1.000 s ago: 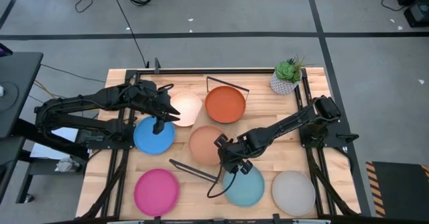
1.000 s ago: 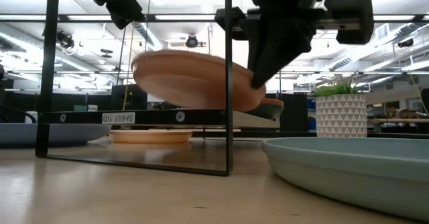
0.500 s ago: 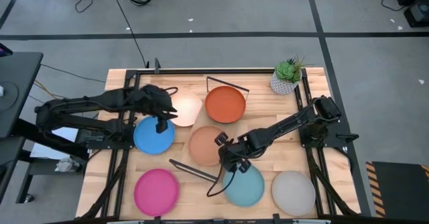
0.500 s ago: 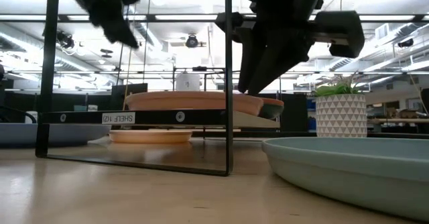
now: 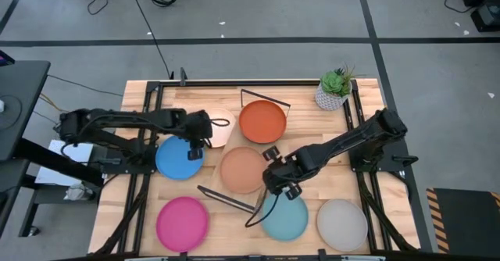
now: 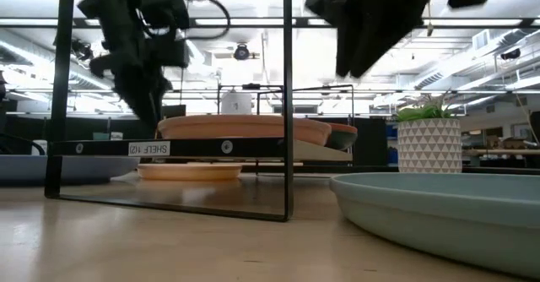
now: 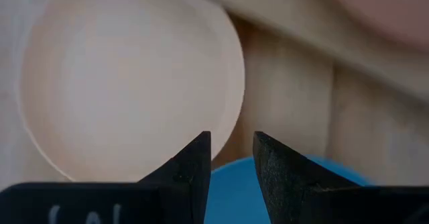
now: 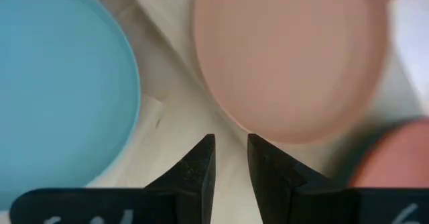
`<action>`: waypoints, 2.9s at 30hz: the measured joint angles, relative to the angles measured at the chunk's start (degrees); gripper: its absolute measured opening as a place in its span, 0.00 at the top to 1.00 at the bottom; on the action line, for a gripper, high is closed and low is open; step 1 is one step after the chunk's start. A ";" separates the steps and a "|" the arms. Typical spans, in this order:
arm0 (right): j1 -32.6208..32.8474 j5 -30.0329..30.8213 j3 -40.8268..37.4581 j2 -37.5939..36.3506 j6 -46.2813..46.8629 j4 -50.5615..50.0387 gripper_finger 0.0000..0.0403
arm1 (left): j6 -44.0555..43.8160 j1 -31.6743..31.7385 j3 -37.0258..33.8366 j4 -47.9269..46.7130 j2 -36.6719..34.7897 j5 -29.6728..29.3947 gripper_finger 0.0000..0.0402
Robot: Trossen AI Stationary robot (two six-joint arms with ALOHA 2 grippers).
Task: Place and stack plates onto a shelf
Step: Stack the light orange plate on top of the light brown plate on the shelf
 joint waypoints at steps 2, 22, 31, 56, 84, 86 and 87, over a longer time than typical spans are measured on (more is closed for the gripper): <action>1.19 2.24 0.01 -1.79 1.92 -1.26 0.77 | 3.62 0.00 0.00 0.55 2.48 -0.01 0.71; 7.79 9.83 -5.76 -5.63 12.95 0.63 0.77 | 15.13 -0.11 -1.16 8.61 15.78 -1.85 0.71; 7.79 9.82 -5.93 -5.61 13.10 2.29 0.77 | 16.92 -0.27 -0.98 8.74 17.22 -3.42 0.94; 7.73 12.95 -5.93 -6.88 12.51 0.81 0.77 | 17.44 -5.64 -1.07 -1.34 -11.88 8.99 0.96; 5.93 12.36 -5.93 -8.56 11.65 4.65 0.77 | 56.86 -21.85 -1.01 18.22 -2.27 5.10 0.96; 5.96 12.34 -5.93 -8.56 11.75 4.04 0.77 | 57.83 -21.86 -1.01 20.20 -0.85 5.11 0.96; 5.96 12.34 -5.93 -8.56 11.81 4.02 0.77 | 58.02 -21.86 -1.01 20.63 -0.38 5.11 0.96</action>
